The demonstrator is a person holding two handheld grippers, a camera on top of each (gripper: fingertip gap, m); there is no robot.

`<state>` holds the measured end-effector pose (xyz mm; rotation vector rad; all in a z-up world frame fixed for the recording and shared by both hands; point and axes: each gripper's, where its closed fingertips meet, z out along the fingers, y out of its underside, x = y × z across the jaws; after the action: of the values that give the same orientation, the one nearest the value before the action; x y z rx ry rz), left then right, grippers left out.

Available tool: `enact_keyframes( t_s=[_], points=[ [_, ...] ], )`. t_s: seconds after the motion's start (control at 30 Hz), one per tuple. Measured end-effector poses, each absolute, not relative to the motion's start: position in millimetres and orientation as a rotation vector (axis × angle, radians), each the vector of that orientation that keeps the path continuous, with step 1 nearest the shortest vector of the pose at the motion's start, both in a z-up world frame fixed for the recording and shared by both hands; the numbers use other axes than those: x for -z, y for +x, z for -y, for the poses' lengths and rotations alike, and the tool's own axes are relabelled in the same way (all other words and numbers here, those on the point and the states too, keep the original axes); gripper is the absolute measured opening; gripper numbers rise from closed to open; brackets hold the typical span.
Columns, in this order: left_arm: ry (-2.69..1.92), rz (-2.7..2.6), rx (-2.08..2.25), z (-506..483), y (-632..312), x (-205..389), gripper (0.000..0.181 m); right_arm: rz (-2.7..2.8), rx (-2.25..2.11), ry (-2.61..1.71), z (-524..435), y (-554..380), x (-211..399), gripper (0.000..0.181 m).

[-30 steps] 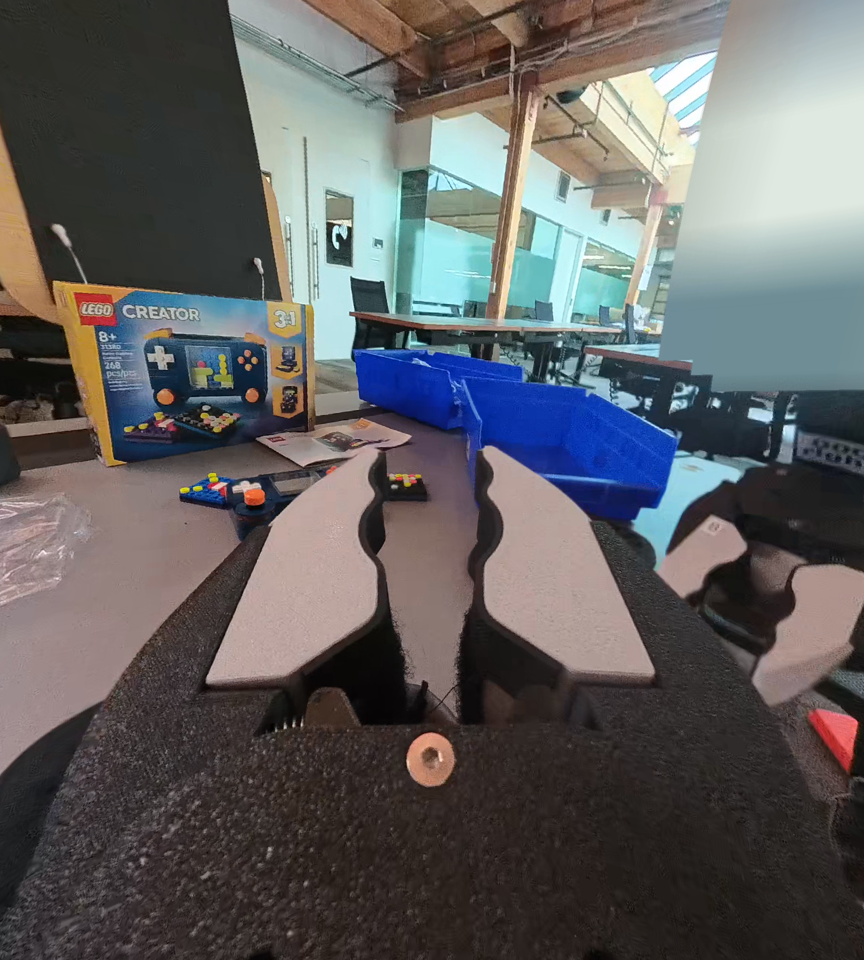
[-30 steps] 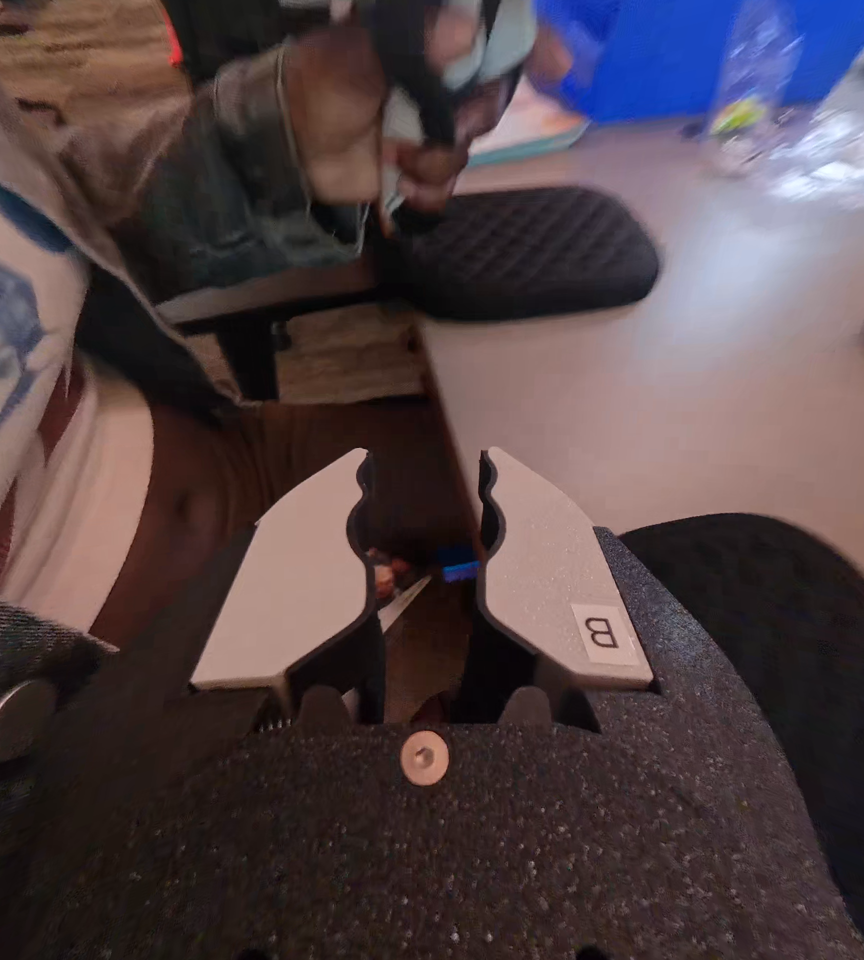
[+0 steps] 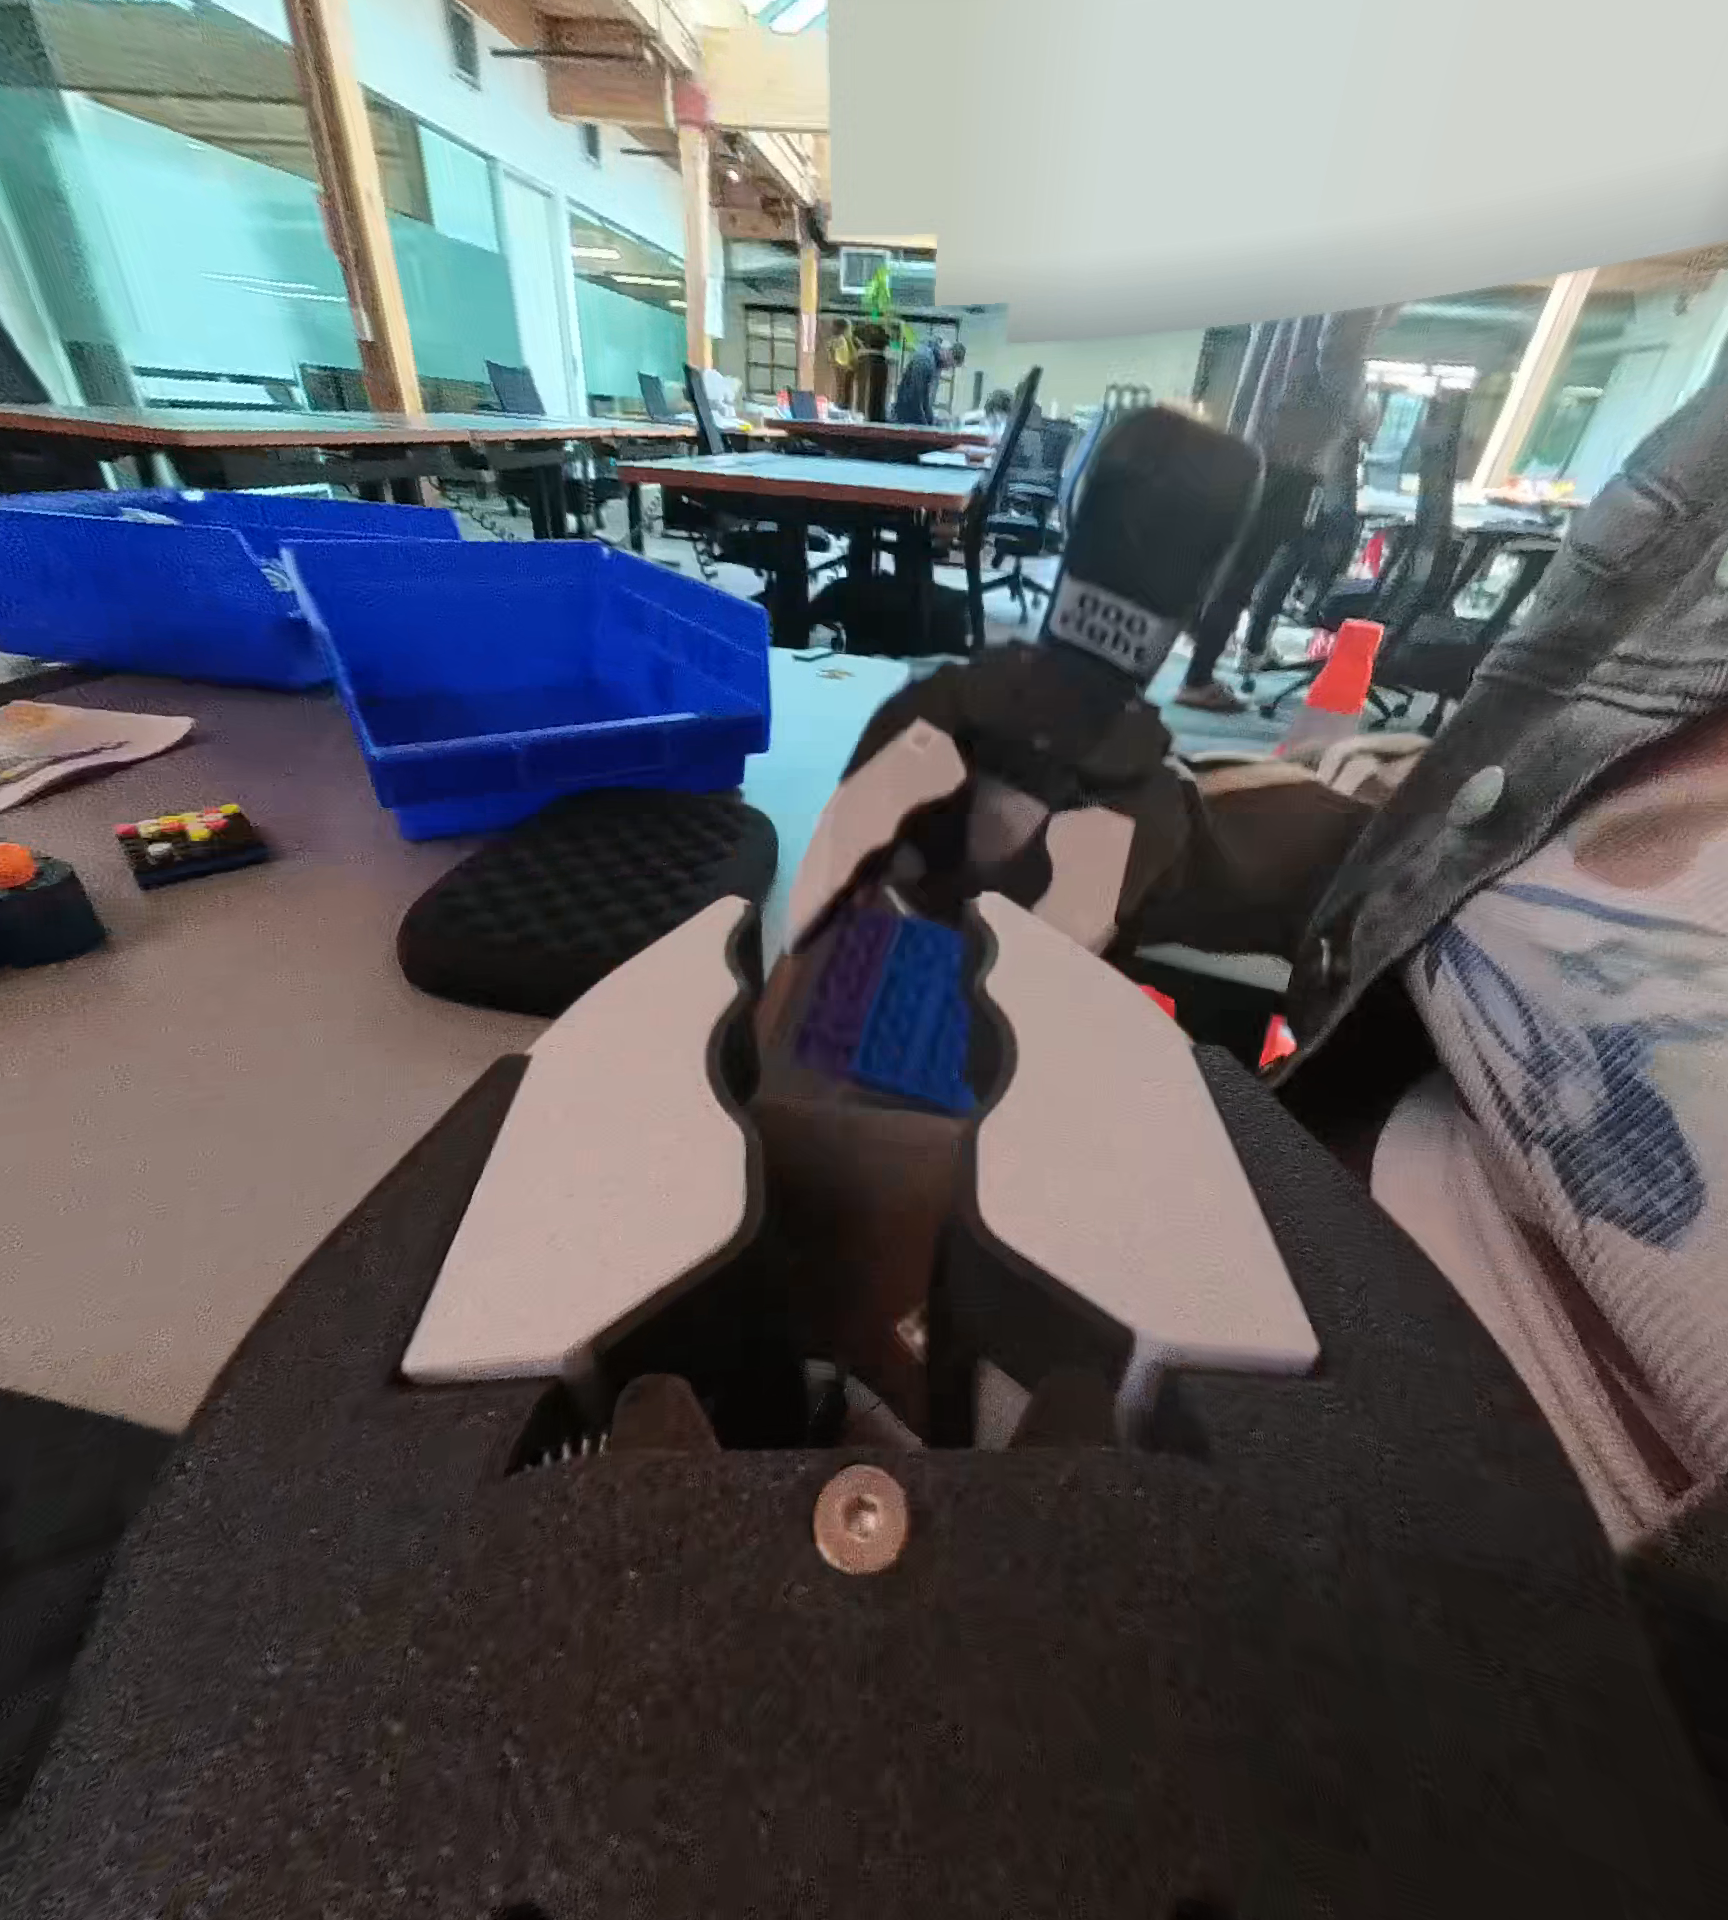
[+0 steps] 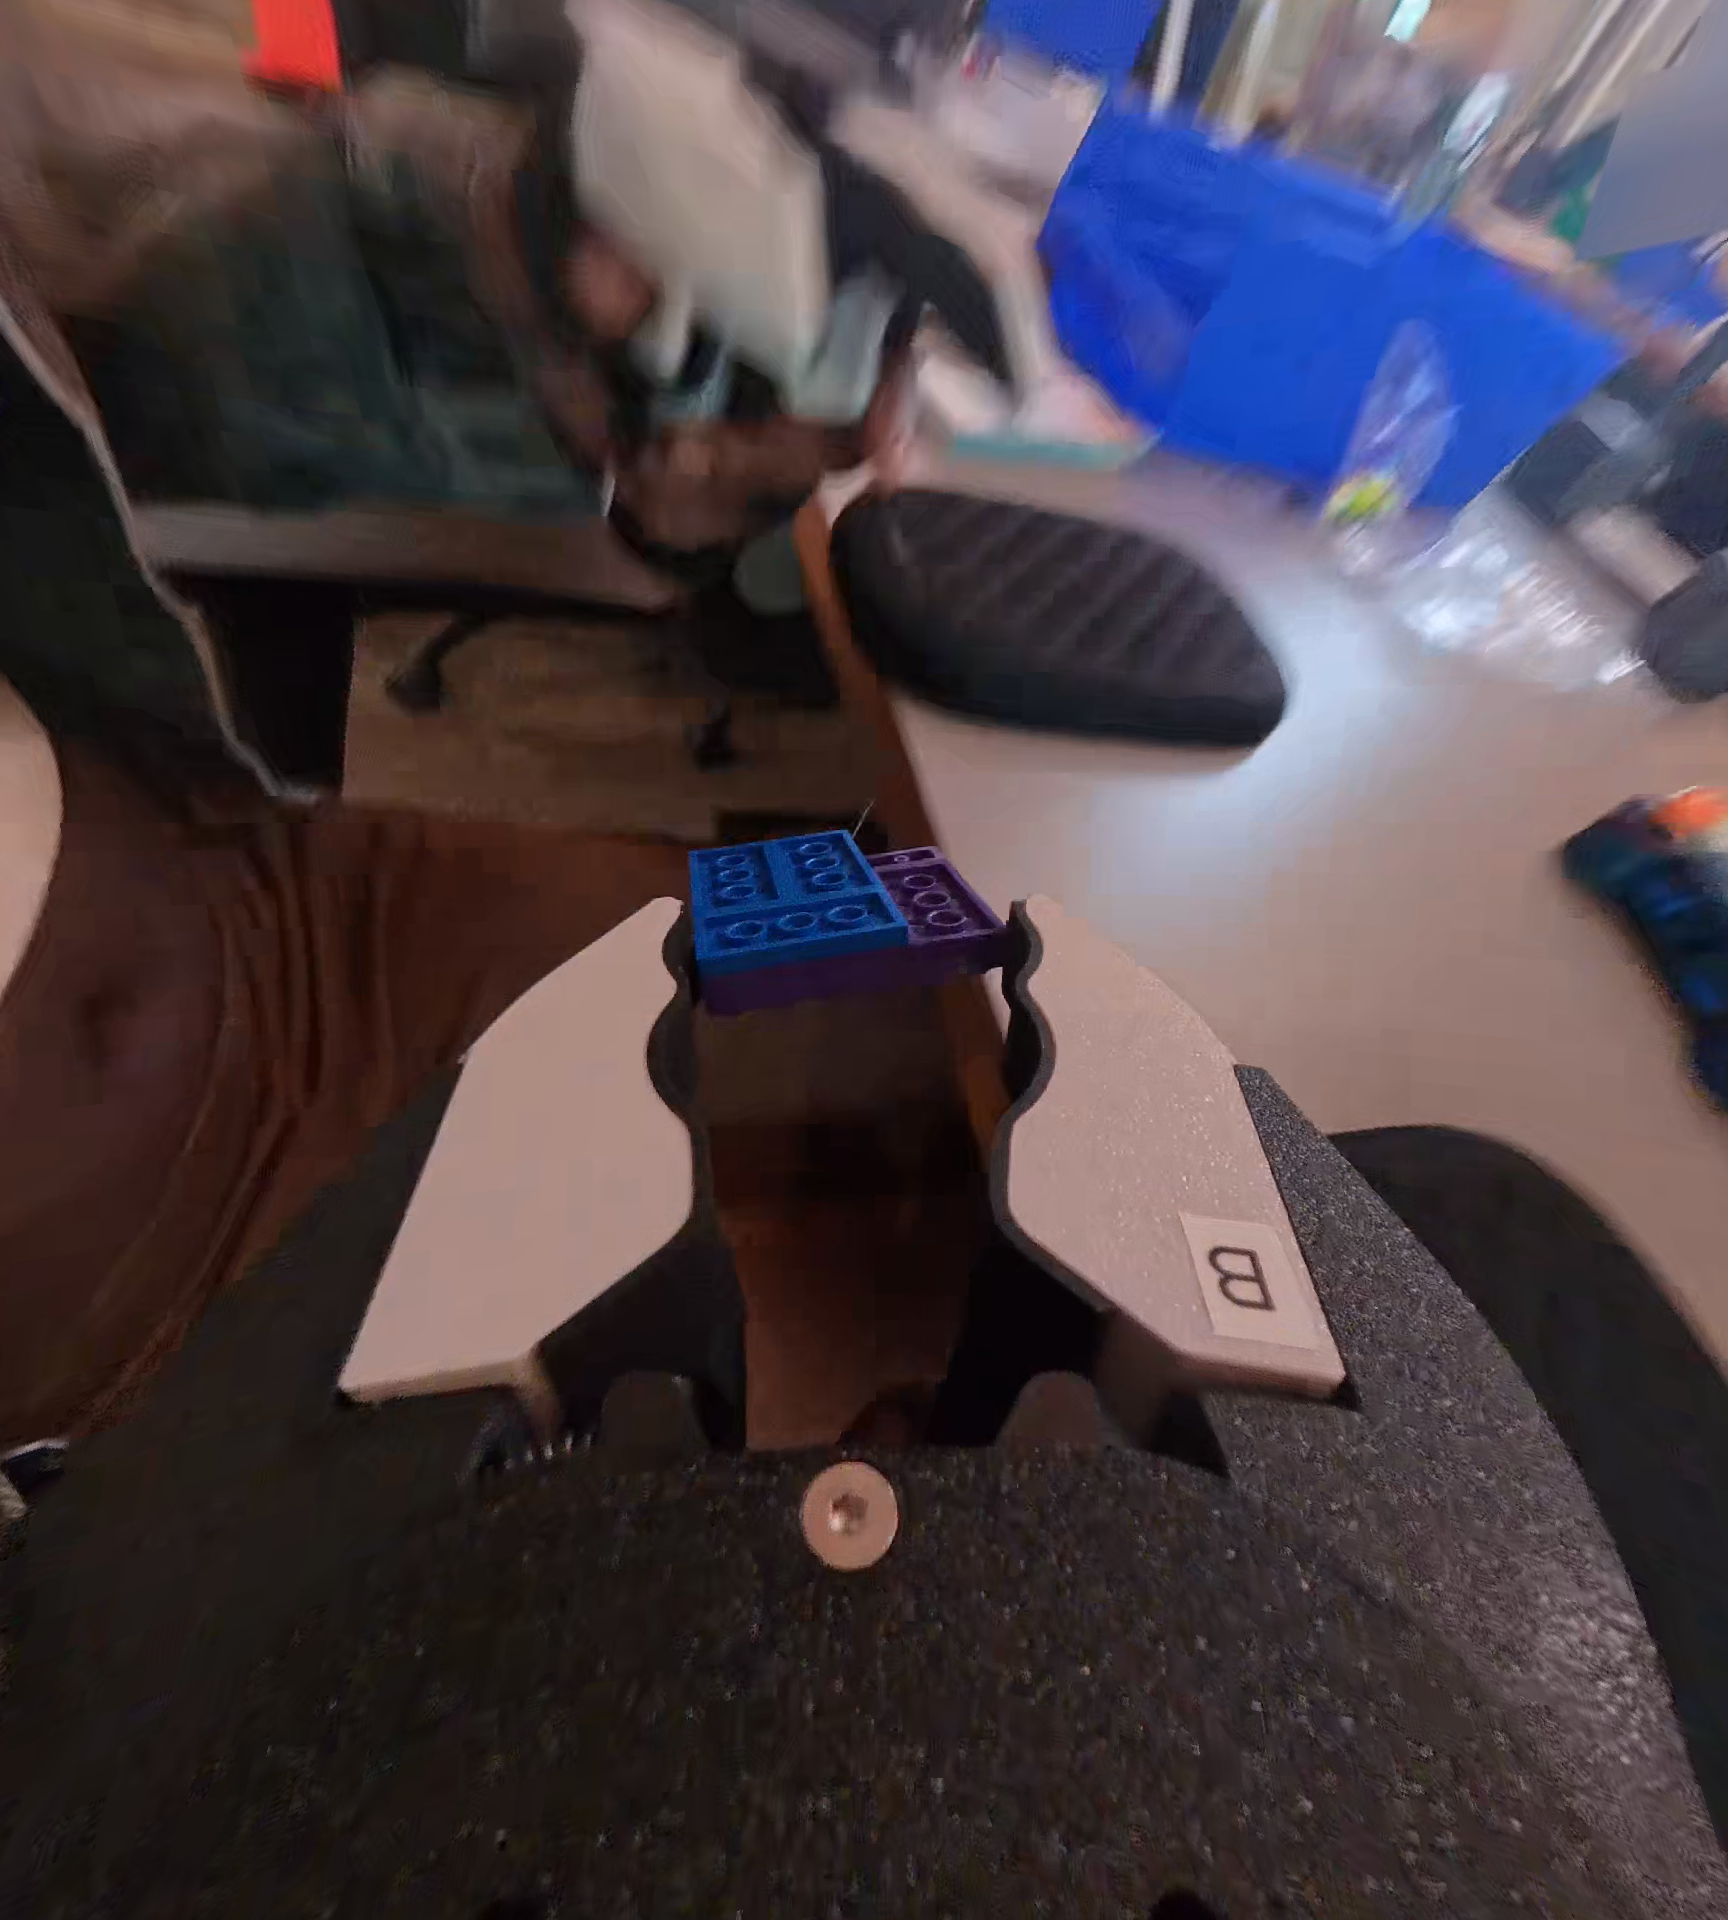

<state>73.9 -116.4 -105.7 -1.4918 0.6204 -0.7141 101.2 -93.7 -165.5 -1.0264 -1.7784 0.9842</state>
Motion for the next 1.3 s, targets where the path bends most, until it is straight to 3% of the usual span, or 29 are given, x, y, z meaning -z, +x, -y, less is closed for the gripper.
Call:
enact_keyframes(
  t_s=[0.07,0.3,0.6,0.7,1.0,1.3],
  points=[
    [-1.512,-0.703,0.617,111.2,81.7,112.7,0.045,1.716,-0.976,-0.962,85.1,102.8,139.0,0.057],
    [-1.526,-0.927,0.275,71.0,72.6,116.5,0.044,1.748,-0.879,-0.870,45.4,80.9,113.4,0.057],
    [-1.774,-1.123,0.331,-7.9,23.9,168.3,0.044,1.868,-0.987,-1.019,-23.7,25.9,150.6,0.057],
    [-1.837,-1.145,0.274,-20.4,13.4,184.8,0.034,1.887,-1.029,-1.087,-28.7,14.7,164.5,0.056],
    [-2.017,-1.305,0.172,-14.8,2.1,219.1,0.032,2.215,-0.721,-1.296,-32.4,17.6,217.5,0.056],
    [-2.195,-1.305,0.242,-13.7,-1.6,222.6,0.033,2.340,-0.744,-1.184,-30.5,21.1,207.5,0.058]
  ],
)
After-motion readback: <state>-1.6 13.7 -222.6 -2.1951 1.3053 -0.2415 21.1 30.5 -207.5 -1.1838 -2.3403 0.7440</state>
